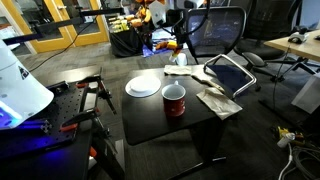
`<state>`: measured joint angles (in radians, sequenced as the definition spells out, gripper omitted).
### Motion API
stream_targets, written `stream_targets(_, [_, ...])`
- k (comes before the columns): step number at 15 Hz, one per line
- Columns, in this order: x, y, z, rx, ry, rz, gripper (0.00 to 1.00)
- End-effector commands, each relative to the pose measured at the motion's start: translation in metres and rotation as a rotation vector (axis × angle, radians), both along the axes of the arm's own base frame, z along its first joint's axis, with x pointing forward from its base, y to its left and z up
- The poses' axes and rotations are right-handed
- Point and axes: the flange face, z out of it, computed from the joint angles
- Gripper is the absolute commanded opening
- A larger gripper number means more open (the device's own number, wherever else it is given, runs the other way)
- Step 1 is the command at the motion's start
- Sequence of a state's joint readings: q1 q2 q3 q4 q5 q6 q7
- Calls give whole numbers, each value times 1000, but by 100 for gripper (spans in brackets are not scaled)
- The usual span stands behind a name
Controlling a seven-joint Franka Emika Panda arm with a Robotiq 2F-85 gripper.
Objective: Take the marker out of the mug and put it on the table
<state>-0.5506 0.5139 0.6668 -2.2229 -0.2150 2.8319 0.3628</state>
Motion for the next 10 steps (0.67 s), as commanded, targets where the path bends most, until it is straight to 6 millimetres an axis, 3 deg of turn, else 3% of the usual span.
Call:
stream_targets(1, [19,-4,4,5,79,7,8])
stream_targets(10, [42,-3,-18,-33,199,-6,8])
